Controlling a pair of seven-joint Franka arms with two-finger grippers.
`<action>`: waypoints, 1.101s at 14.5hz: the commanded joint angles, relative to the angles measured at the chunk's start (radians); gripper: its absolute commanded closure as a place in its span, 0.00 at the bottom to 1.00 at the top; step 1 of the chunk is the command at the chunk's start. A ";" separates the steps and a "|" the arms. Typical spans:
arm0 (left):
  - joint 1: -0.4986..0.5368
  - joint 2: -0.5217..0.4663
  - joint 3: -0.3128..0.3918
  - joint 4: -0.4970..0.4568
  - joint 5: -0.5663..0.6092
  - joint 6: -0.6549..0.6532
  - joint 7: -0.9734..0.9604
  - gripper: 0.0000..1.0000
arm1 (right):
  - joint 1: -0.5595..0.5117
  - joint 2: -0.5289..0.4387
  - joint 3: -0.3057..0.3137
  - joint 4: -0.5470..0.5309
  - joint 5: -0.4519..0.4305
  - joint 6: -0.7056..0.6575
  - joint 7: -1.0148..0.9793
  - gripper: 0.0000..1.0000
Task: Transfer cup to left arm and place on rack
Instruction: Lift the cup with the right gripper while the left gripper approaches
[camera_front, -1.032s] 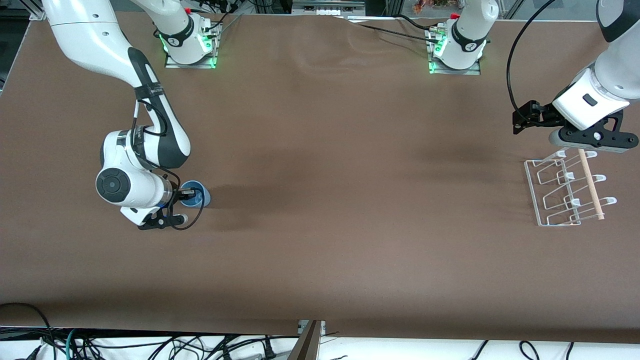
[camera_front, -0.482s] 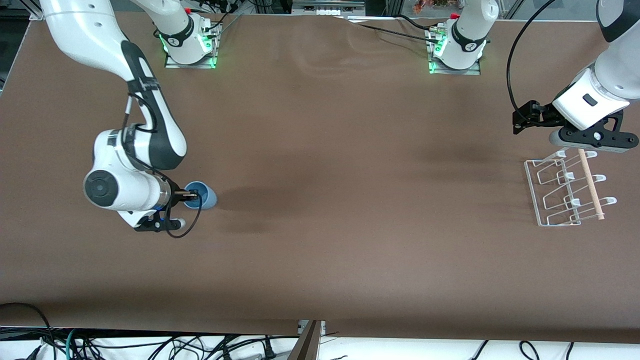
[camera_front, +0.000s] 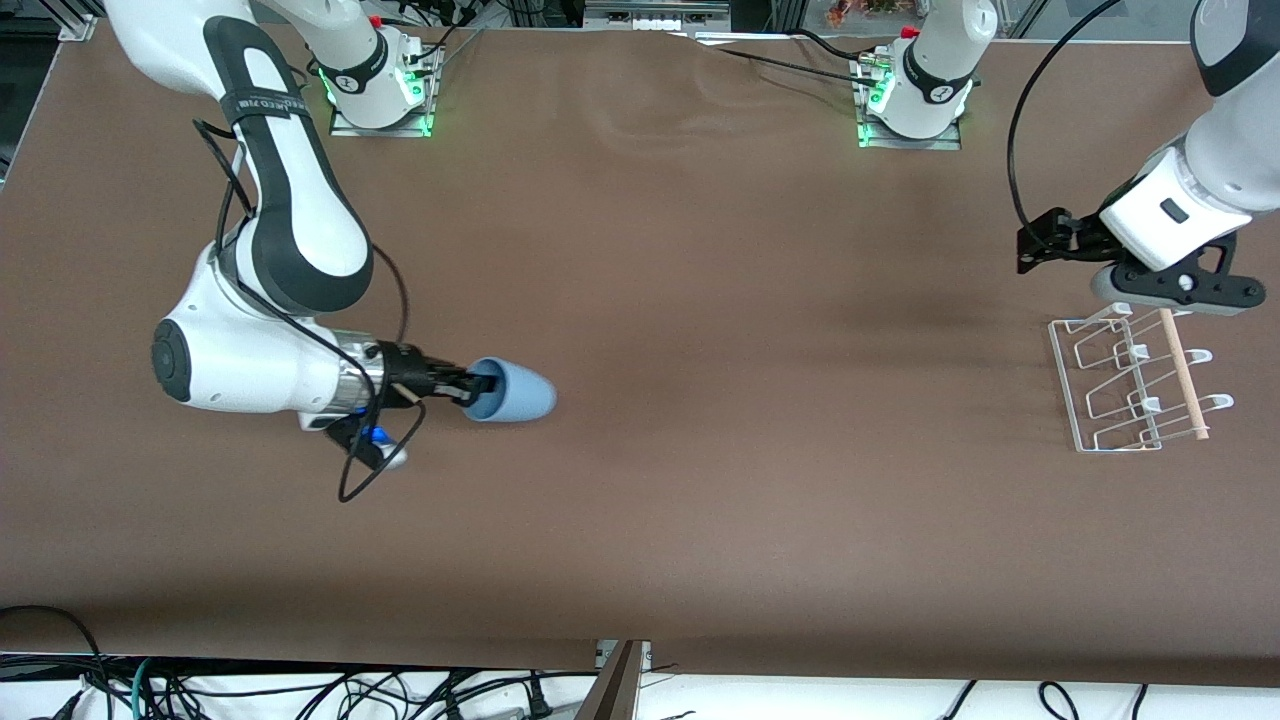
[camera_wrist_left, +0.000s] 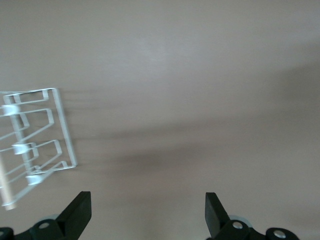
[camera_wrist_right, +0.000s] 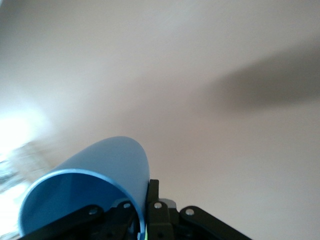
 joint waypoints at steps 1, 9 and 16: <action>-0.005 0.074 0.000 0.053 -0.118 -0.029 0.014 0.00 | 0.091 0.004 0.000 0.056 0.123 0.053 0.149 1.00; -0.001 0.156 -0.004 0.057 -0.348 -0.012 0.602 0.00 | 0.312 0.007 0.030 0.164 0.130 0.263 0.544 1.00; -0.040 0.166 -0.078 0.054 -0.495 0.117 0.983 0.00 | 0.392 0.015 0.033 0.168 0.129 0.397 0.573 1.00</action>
